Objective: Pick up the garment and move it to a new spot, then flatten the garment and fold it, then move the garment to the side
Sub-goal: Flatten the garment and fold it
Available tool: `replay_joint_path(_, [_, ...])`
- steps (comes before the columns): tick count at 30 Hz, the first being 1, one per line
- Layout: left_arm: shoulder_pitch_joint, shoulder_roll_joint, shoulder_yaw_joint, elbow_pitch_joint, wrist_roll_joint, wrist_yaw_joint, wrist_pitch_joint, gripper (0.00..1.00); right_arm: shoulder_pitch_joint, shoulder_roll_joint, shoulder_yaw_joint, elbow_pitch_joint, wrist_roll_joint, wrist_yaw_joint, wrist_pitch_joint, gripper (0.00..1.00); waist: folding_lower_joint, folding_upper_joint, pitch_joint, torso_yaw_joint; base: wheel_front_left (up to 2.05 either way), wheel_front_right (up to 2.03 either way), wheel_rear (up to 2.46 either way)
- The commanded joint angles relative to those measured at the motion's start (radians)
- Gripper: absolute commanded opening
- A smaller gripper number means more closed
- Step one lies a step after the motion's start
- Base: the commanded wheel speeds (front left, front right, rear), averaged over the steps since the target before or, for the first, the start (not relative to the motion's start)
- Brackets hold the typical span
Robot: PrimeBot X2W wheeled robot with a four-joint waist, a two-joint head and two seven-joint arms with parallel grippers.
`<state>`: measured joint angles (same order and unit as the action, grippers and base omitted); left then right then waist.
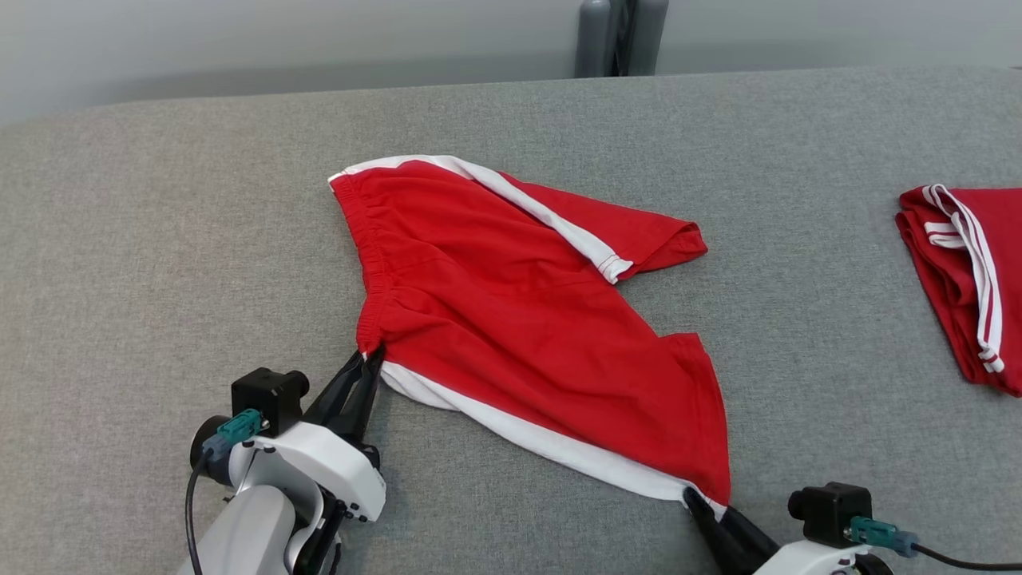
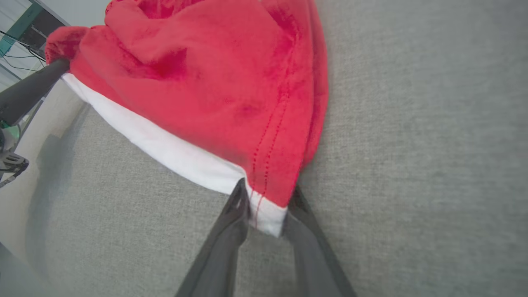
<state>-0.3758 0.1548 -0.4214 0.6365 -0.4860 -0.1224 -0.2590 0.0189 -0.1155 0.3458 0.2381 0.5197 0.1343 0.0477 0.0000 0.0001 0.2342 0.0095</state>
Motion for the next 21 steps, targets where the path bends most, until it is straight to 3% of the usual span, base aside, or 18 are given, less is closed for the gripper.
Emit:
replay_joint_path(1, [-0.015, 0.006, 0.000, 0.002, -0.005, 0.001, -0.006, 0.00, -0.003, -0.002, 0.010, 0.020, 0.006, -0.004, 0.017, 0.00, 0.0000, -0.0001, -0.001, 0.000, 0.00, 0.00, 0.00])
replay_joint_path(8, [-0.012, 0.010, 0.001, 0.002, -0.008, 0.006, -0.006, 0.00, -0.020, -0.012, 0.021, 0.001, 0.012, -0.004, -0.007, 0.00, 0.0000, -0.0001, -0.008, 0.001, 0.00, 0.00, 0.00])
replay_joint_path(21, [0.022, 0.029, 0.002, -0.079, -0.023, 0.009, 0.002, 0.00, -0.116, -0.116, -0.079, -0.148, -0.012, -0.004, 0.002, 0.00, 0.0000, -0.0001, -0.084, -0.003, 0.00, 0.00, 0.00])
